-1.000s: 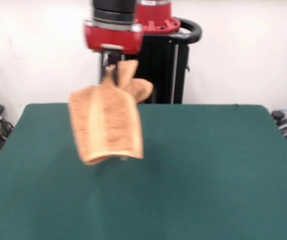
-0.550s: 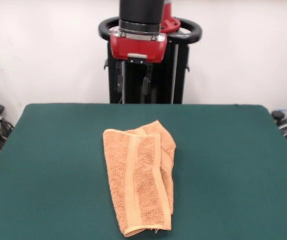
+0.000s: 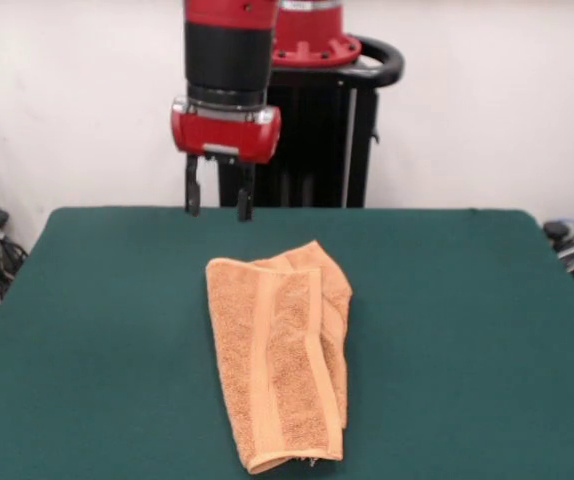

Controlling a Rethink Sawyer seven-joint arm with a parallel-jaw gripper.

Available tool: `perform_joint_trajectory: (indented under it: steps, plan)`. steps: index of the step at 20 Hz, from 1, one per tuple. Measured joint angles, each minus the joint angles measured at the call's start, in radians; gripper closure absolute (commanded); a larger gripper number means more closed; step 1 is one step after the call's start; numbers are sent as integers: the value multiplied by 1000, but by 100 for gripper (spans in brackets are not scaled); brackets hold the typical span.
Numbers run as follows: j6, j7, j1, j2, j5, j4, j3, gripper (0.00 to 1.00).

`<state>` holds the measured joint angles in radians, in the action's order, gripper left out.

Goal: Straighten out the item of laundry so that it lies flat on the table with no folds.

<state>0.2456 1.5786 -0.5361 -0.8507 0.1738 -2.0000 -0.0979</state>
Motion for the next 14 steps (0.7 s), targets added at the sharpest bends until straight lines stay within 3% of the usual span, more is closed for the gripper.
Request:
perform_joint_trajectory:
  steps: [14]
  plan:
    - [-131, 0, 108, 233, -99, 58, 15, 0]
